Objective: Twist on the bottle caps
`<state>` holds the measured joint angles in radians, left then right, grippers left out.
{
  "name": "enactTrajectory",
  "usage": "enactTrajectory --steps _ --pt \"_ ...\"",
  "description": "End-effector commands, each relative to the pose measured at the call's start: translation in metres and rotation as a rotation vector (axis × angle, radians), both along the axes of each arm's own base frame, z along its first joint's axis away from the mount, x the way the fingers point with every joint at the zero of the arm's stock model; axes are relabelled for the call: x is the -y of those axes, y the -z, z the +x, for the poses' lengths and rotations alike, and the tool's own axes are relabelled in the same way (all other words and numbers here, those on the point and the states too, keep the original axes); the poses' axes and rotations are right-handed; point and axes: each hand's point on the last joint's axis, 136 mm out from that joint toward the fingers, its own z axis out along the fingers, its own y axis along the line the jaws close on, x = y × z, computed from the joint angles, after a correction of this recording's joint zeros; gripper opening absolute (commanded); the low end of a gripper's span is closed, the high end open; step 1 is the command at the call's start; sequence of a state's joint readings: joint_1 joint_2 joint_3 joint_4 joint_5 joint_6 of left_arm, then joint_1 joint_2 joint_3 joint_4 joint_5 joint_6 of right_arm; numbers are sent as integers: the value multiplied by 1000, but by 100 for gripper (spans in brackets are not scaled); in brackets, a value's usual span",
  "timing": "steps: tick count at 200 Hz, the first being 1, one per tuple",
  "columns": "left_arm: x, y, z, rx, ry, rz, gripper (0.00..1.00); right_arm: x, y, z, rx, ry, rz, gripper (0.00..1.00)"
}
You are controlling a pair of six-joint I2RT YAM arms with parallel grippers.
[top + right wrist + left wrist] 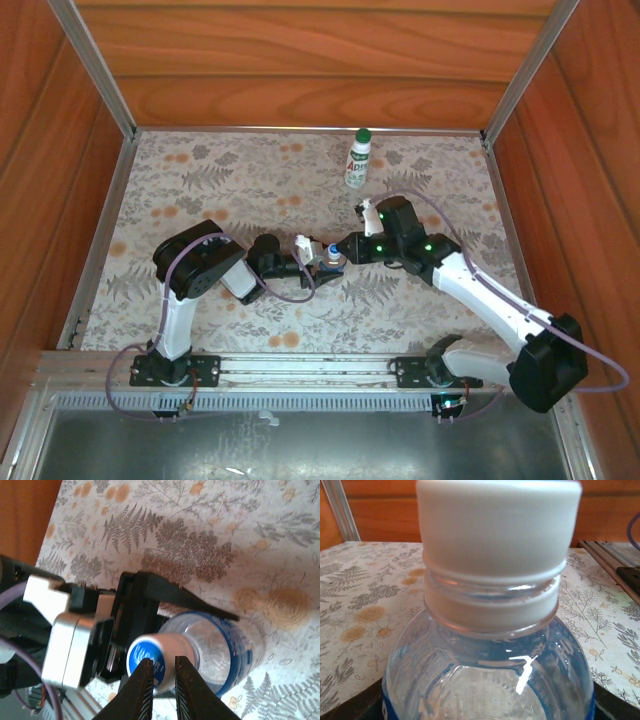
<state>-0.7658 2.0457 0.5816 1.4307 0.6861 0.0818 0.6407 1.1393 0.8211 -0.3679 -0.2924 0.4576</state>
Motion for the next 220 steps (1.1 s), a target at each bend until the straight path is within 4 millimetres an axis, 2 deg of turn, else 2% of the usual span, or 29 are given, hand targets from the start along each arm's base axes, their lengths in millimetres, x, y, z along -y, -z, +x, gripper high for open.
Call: enactTrajectory --steps 1,12,31,55,74,94,112,134,172,190,204,220 --pt "-1 10 4 -41 -10 17 64 -2 13 -35 -111 -68 36 17" --pt "-2 10 4 -41 -8 18 64 1 10 -38 -102 -67 40 17" --pt "-1 10 4 -41 -8 18 64 6 1 -30 -51 -27 33 17" --pt "-2 10 3 -43 -6 17 65 13 -6 -7 15 49 3 28" --pt "-2 11 3 -44 -6 19 64 9 -9 8 27 44 -5 33" --pt "-2 10 3 -44 -6 18 64 0 -9 19 17 20 -3 33" --pt "-2 10 2 -44 -5 18 64 -4 -8 25 4 7 -11 27" --pt "-2 10 2 -45 -4 19 64 -6 -6 19 -10 -11 8 20" --pt "-2 11 3 -47 -8 19 64 -4 10 -17 -114 -69 58 18" --pt "-2 11 3 -47 -8 18 64 -7 8 -29 -121 -91 81 18" --pt "-2 10 3 -48 -8 17 64 -6 5 -32 -110 -88 76 18" --pt "-2 10 3 -48 -8 17 64 1 -2 -23 -61 -45 53 17"
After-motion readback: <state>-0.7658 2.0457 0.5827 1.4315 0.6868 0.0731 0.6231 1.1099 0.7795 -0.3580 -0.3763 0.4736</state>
